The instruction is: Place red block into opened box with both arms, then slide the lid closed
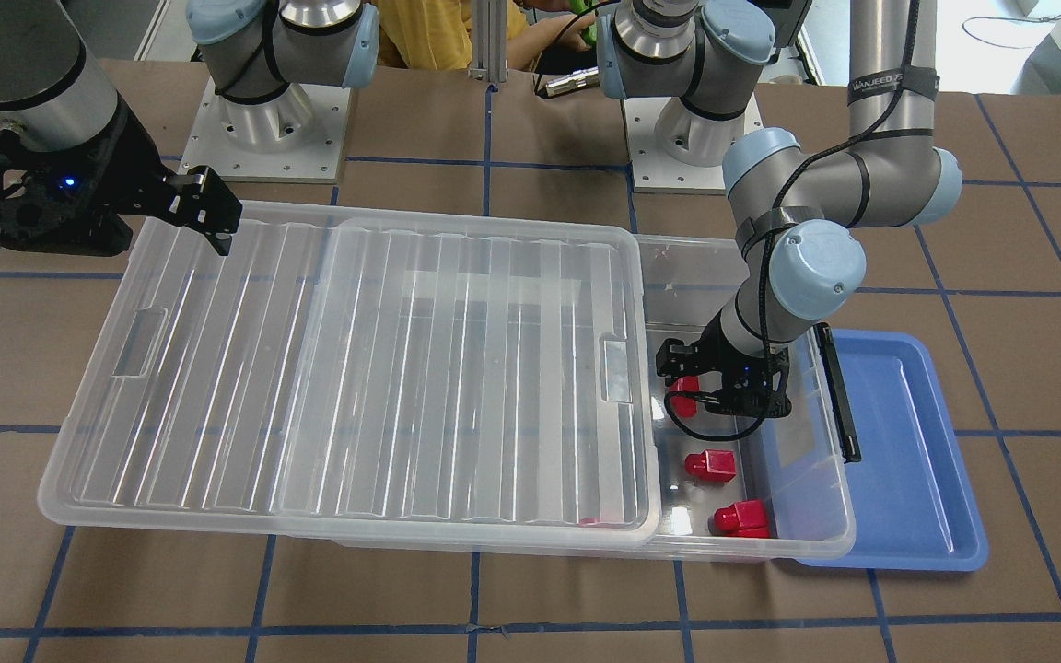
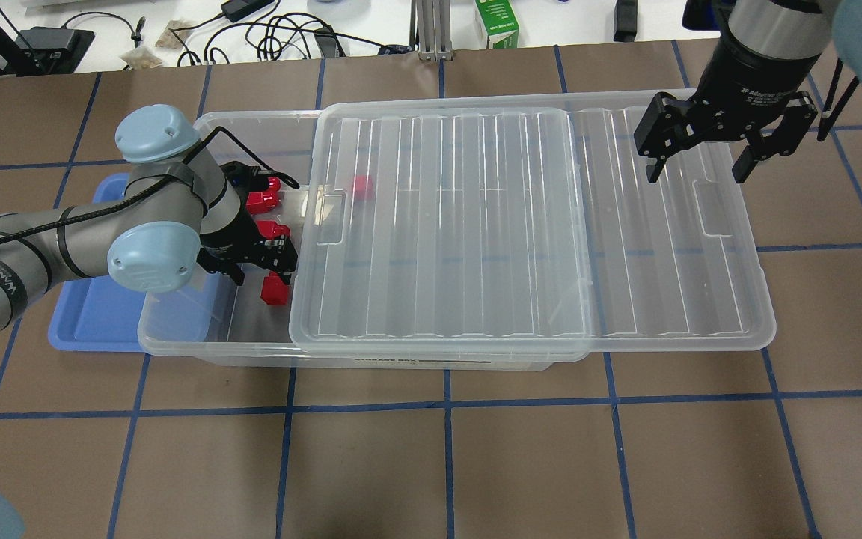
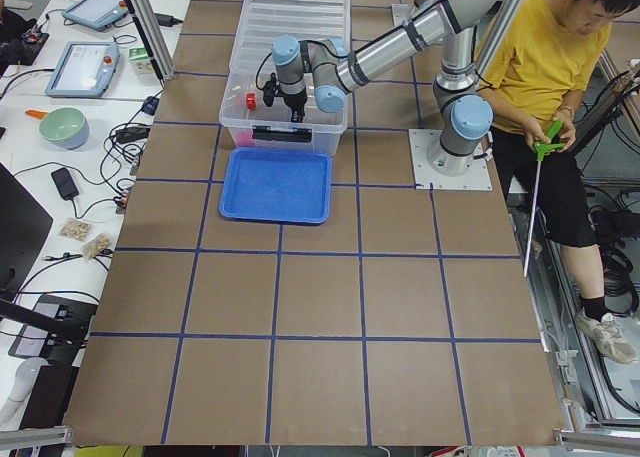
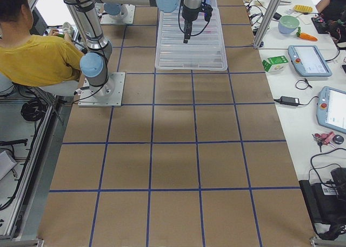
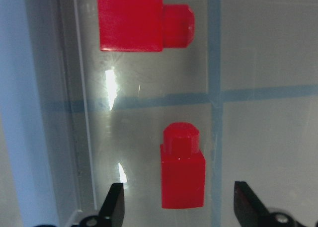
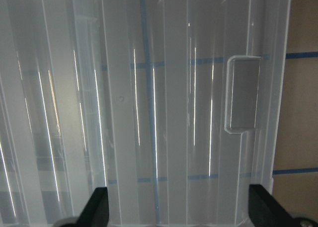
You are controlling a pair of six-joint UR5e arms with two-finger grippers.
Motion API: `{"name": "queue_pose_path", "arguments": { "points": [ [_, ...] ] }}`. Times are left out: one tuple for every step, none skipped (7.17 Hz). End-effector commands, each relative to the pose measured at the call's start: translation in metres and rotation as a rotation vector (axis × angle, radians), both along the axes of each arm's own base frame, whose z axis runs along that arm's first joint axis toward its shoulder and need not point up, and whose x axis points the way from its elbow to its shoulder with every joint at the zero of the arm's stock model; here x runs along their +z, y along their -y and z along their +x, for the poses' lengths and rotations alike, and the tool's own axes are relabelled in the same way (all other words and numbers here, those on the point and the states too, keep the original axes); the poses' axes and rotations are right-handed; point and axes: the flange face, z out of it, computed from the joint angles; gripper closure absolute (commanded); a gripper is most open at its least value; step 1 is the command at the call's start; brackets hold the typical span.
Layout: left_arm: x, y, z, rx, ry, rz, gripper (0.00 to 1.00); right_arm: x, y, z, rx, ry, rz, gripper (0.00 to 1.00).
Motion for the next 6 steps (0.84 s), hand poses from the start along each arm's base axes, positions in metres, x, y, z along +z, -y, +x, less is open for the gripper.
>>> {"name": "queue_pose_path", "arguments": {
  "points": [
    [0.043, 0.012, 0.001, 0.006, 0.012, -0.068, 0.03, 0.0, 0.0, 0.0, -0.001, -0.001, 0.001, 0.0],
    [0.084, 0.021, 0.001, 0.045, 0.015, -0.054, 0.0, 0.0, 0.0, 0.0, 0.001, -0.001, 0.001, 0.0],
    [0.14, 0.026, 0.002, 0.05, 0.026, -0.029, 0.0, 0.0, 0.0, 0.0, 0.001, -0.001, 0.001, 0.0],
    [0.188, 0.027, 0.001, 0.047, 0.027, -0.013, 0.0, 0.0, 0.0, 0.001, 0.004, -0.001, 0.001, 0.0],
    [0.235, 0.02, -0.004, 0.035, 0.046, -0.032, 0.0, 0.0, 0.0, 0.0, 0.002, -0.003, 0.0, 0.0],
    [0.274, 0.01, -0.004, 0.037, 0.067, -0.063, 0.0, 0.0, 0.0, 0.0, 0.009, -0.002, 0.001, 0.0]
  ]
}}
